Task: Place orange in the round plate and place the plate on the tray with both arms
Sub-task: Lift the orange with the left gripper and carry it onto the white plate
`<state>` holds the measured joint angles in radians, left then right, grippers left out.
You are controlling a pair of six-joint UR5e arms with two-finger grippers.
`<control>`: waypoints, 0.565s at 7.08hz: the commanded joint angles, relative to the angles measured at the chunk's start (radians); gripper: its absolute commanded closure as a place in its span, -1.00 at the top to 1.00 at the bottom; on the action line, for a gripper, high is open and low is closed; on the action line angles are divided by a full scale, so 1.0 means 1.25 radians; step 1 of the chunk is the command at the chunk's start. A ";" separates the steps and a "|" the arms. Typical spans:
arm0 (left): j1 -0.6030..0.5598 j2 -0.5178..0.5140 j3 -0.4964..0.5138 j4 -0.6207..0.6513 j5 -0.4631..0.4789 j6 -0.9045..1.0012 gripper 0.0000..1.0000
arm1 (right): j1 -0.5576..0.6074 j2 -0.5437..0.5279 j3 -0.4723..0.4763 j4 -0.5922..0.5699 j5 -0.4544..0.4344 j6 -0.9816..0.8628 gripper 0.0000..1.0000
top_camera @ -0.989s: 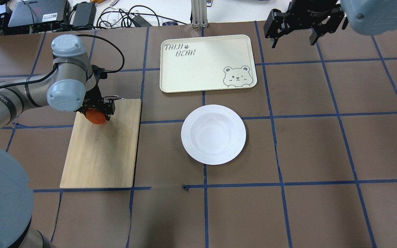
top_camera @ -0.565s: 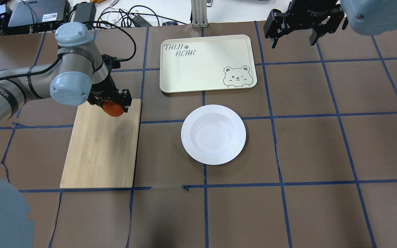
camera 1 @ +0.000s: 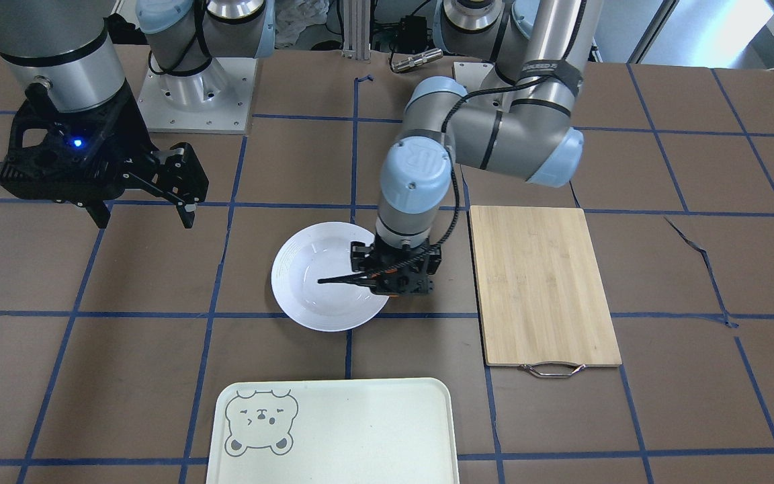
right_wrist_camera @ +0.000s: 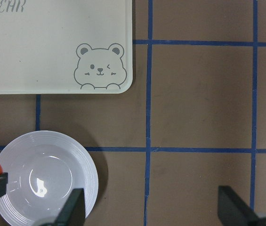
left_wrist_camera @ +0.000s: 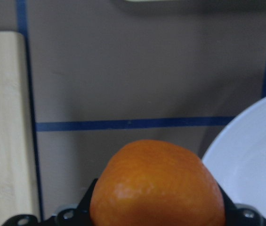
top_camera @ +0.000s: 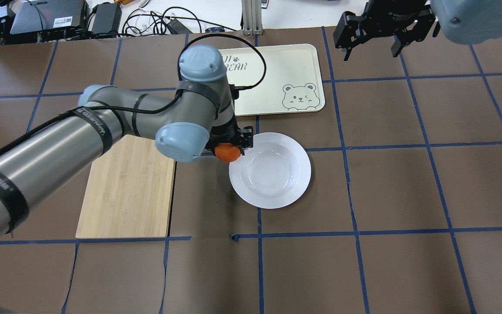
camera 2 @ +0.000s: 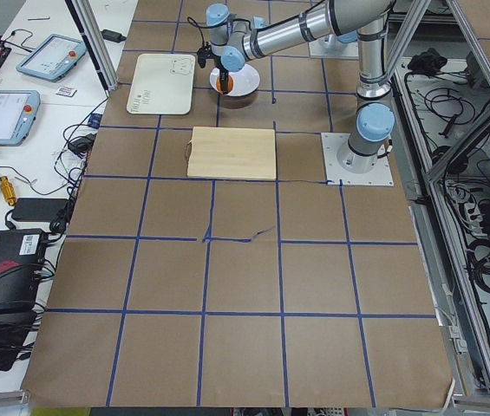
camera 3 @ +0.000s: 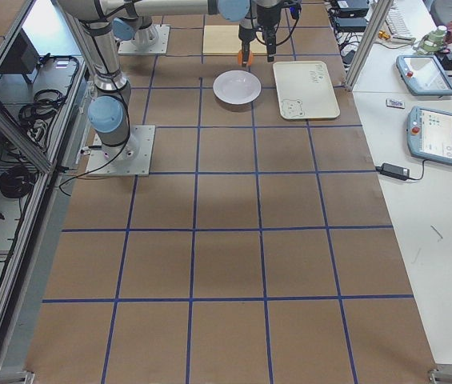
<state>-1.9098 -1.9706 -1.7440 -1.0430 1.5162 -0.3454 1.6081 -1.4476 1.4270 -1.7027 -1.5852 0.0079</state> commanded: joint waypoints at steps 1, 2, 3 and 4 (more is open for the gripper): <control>-0.086 -0.057 -0.011 0.077 -0.065 -0.078 -1.00 | 0.001 0.007 -0.008 0.000 -0.010 -0.022 1.00; -0.086 -0.069 -0.026 0.077 -0.059 -0.053 -0.08 | 0.001 0.007 -0.009 0.000 -0.008 -0.027 1.00; -0.086 -0.061 -0.022 0.078 -0.058 -0.049 0.99 | 0.000 0.008 -0.009 0.000 -0.002 -0.025 1.00; -0.077 -0.036 -0.016 0.072 -0.056 -0.045 1.00 | 0.003 0.008 -0.004 0.000 -0.004 -0.015 1.00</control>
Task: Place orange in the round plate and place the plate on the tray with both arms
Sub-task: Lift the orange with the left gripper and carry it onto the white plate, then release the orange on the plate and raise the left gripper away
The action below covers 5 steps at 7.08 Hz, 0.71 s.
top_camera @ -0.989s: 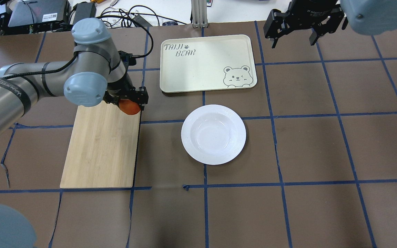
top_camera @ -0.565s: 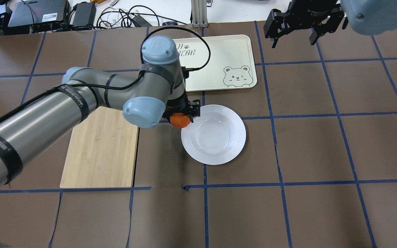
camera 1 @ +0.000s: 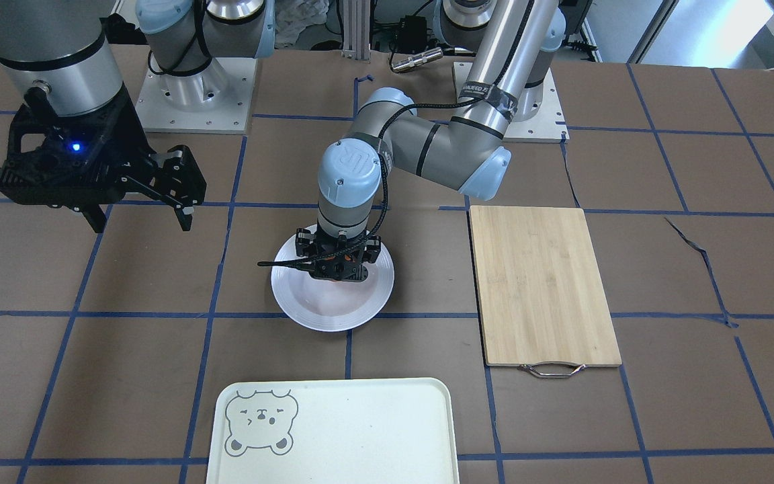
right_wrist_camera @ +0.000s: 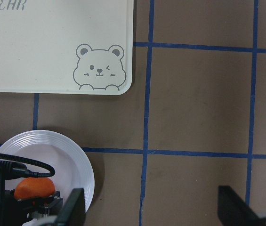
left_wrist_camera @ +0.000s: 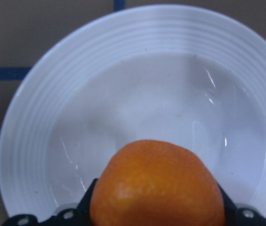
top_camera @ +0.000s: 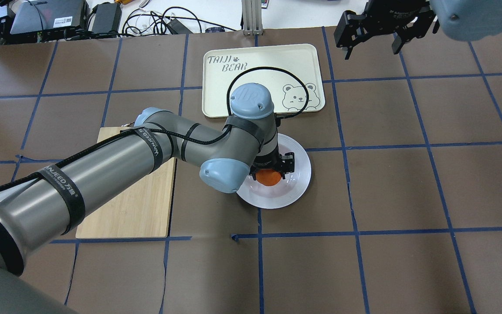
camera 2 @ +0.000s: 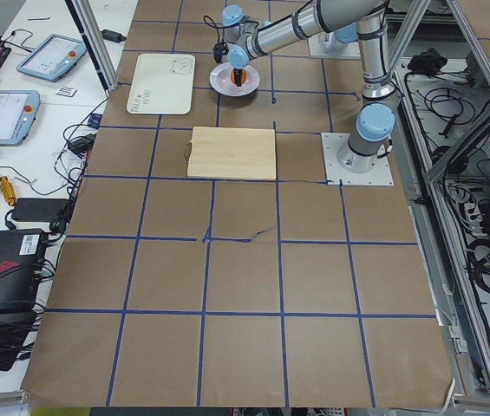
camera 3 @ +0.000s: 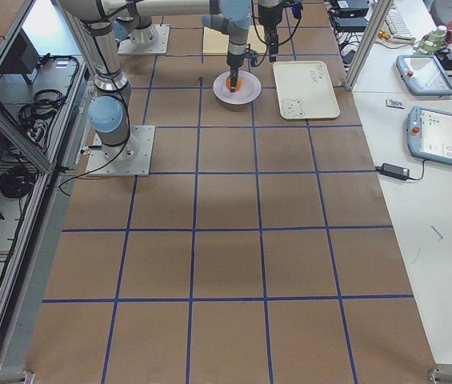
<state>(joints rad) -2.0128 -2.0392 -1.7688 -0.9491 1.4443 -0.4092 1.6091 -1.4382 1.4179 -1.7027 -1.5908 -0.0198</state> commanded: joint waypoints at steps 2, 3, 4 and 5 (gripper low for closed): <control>0.090 0.103 0.033 -0.055 -0.003 0.013 1.00 | 0.001 -0.009 -0.013 0.001 0.004 0.004 1.00; 0.142 0.159 0.078 -0.173 0.002 0.076 1.00 | 0.004 -0.001 -0.014 0.000 -0.001 0.002 1.00; 0.184 0.213 0.144 -0.313 0.059 0.166 1.00 | -0.007 0.006 -0.015 -0.002 0.002 0.005 1.00; 0.206 0.271 0.179 -0.393 0.066 0.176 1.00 | -0.012 0.008 -0.008 -0.002 0.004 0.005 1.00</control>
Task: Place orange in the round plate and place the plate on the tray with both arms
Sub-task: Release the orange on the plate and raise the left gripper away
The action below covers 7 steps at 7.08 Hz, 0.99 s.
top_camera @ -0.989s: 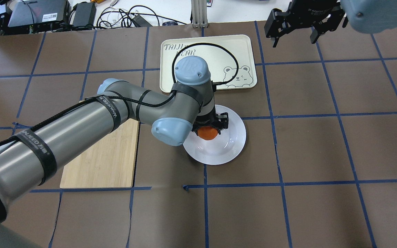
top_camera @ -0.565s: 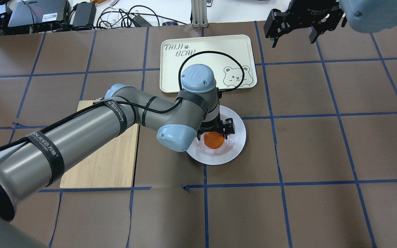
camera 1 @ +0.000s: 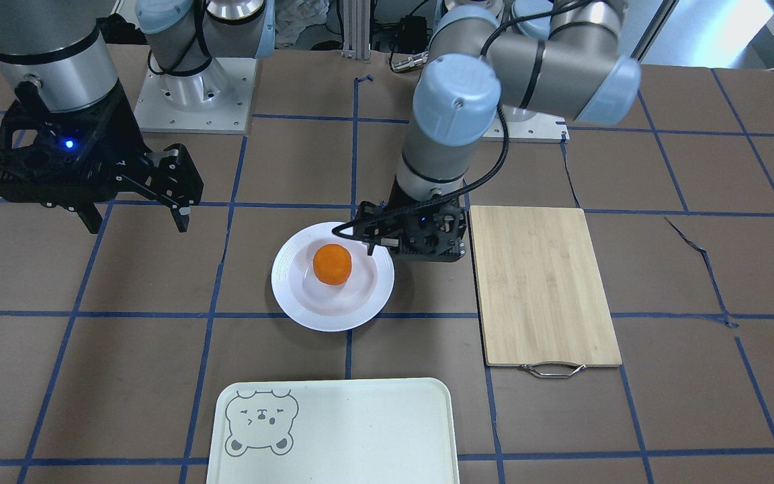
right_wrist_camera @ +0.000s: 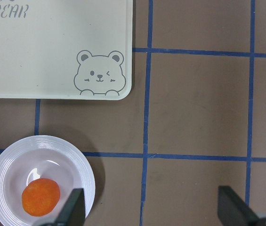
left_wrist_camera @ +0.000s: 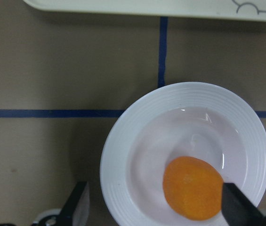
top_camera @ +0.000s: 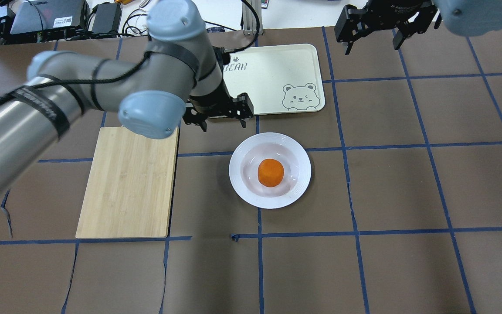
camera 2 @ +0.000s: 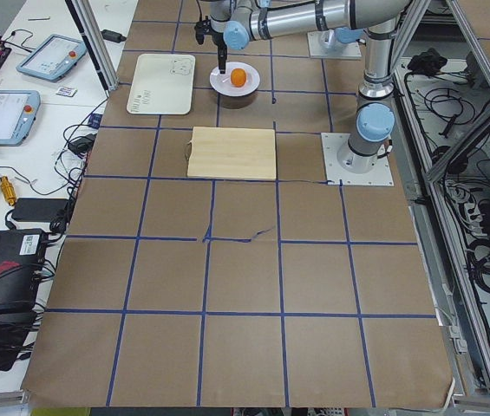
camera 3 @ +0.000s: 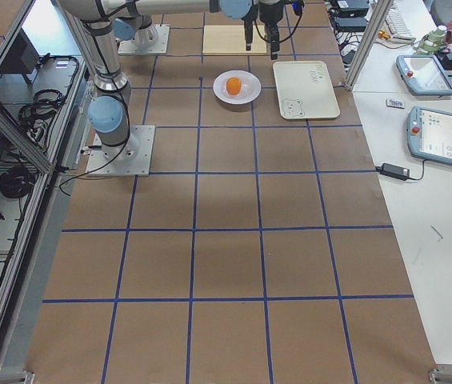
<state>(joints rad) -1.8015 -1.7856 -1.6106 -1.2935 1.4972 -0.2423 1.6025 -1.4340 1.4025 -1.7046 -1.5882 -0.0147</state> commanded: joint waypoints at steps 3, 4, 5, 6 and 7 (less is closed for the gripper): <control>0.070 0.190 0.034 -0.226 0.025 0.049 1.00 | -0.011 0.043 0.013 0.008 0.063 0.017 1.00; 0.080 0.190 0.033 -0.198 0.028 0.042 1.00 | -0.019 0.057 0.054 -0.007 0.081 0.015 1.00; 0.105 0.189 0.049 -0.217 0.033 0.050 1.00 | -0.039 0.076 0.127 -0.088 0.205 0.014 1.00; 0.132 0.179 0.077 -0.228 0.028 0.065 1.00 | -0.055 0.090 0.216 -0.184 0.294 0.018 1.00; 0.162 0.163 0.109 -0.232 0.026 0.128 1.00 | -0.055 0.092 0.318 -0.281 0.305 0.022 1.00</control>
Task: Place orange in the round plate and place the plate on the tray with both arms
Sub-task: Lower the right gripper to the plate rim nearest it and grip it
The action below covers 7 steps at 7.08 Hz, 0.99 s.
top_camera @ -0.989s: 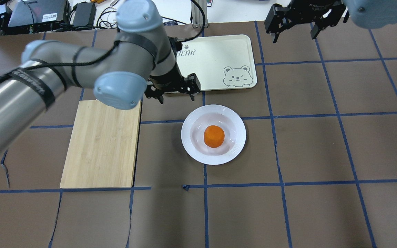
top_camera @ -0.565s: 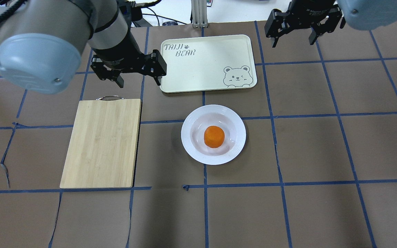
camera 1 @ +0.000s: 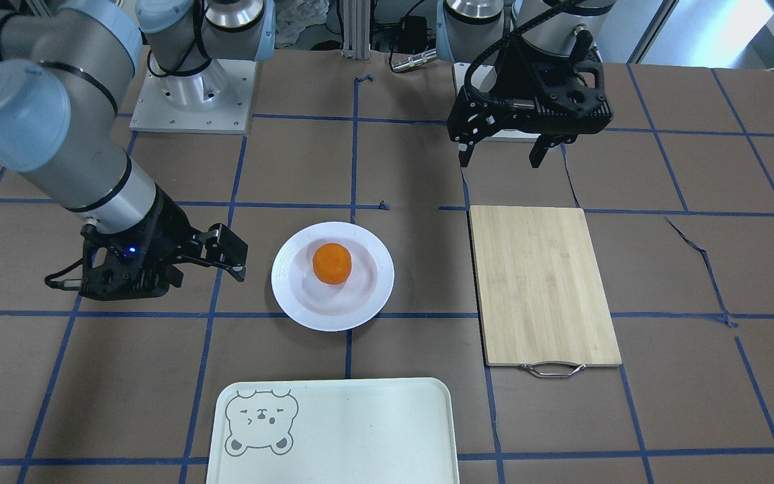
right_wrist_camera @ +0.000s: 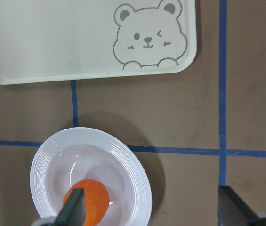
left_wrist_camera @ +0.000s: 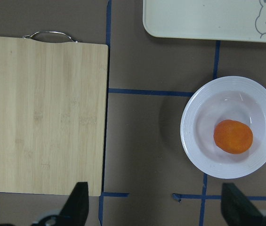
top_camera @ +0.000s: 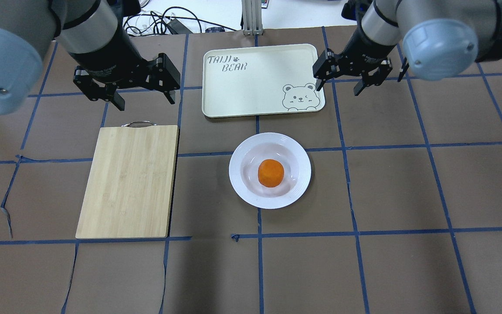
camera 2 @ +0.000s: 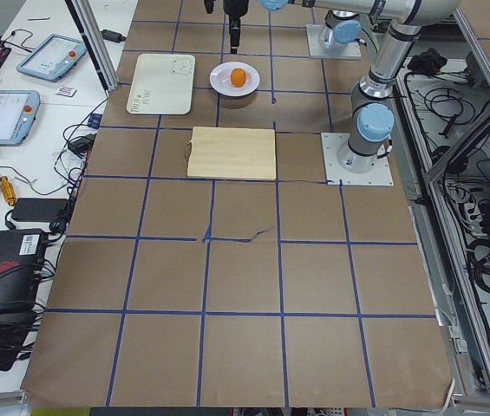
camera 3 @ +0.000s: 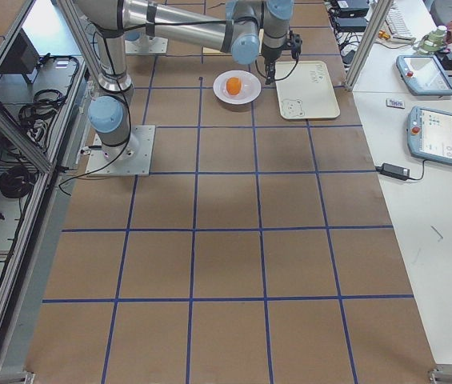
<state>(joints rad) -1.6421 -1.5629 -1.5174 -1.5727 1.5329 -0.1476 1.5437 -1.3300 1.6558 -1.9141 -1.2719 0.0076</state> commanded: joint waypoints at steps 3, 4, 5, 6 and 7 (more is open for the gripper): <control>0.030 0.000 0.019 -0.025 0.009 0.074 1.00 | -0.004 0.024 0.406 -0.440 0.205 0.005 1.00; 0.030 0.006 0.015 -0.028 0.013 0.078 1.00 | -0.005 0.043 0.411 -0.470 0.209 0.005 1.00; 0.030 0.006 0.013 -0.027 0.012 0.078 1.00 | -0.002 0.051 0.429 -0.492 0.210 0.010 1.00; 0.031 0.008 0.013 -0.027 0.011 0.076 1.00 | -0.002 0.065 0.437 -0.513 0.208 0.009 1.00; 0.034 0.008 0.013 -0.027 0.007 0.076 1.00 | -0.005 0.071 0.438 -0.516 0.208 0.006 1.00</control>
<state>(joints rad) -1.6027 -1.5539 -1.5010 -1.6059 1.5457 -0.0520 1.5399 -1.2550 2.1947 -2.5410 -1.0131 0.0174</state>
